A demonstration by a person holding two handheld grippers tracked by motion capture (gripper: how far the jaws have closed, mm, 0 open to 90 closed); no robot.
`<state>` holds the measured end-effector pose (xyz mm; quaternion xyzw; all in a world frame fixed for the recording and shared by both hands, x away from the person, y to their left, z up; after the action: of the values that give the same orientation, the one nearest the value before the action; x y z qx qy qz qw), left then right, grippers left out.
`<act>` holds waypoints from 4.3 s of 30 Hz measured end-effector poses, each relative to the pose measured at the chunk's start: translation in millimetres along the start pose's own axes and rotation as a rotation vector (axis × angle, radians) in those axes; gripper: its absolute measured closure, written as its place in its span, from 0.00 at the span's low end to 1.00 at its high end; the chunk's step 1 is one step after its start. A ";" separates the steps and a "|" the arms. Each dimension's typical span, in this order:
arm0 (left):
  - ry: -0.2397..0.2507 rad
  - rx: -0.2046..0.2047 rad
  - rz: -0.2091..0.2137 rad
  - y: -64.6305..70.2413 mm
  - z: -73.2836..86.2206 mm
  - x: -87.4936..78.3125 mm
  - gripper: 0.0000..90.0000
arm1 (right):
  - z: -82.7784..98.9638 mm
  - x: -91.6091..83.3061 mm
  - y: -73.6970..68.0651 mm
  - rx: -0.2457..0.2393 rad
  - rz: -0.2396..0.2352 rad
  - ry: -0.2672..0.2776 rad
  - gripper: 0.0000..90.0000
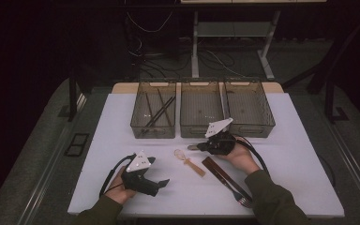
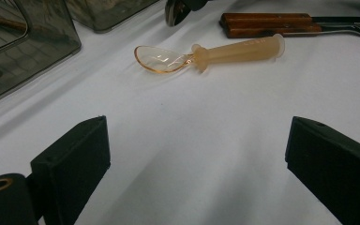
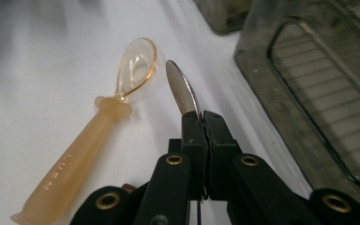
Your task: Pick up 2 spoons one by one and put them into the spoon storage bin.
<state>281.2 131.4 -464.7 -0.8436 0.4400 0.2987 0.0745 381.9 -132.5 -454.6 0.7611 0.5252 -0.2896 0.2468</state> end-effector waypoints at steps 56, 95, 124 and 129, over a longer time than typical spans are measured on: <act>0.014 0.018 0.000 -0.6 -2.1 -1.1 0.07 | -55.8 -75.0 57.9 0.294 0.266 0.205 0.98; 0.027 0.026 0.018 1.4 -4.5 -1.9 0.07 | -101.6 -32.8 123.2 0.404 0.363 0.195 0.98; 0.025 0.027 0.036 4.2 -3.7 -0.2 0.07 | -71.1 -12.0 104.2 0.388 0.290 0.085 0.52; 0.022 0.028 0.032 3.2 -3.6 -1.0 0.07 | -65.6 -31.5 94.5 0.385 0.300 0.100 0.33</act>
<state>279.7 128.7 -460.8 -0.8384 0.4585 0.2846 0.0767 474.0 -139.4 -379.3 0.8768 0.3532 -0.3066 0.1113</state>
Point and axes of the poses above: each handheld gripper's, and its own axes: x roughly forward along the jaws, z roughly out of its underside, y roughly to its right, the point moved 3 cm from there along x, roughly forward along the jaws, and after that the axes turned 6 degrees about -x, right-handed, at the moved point
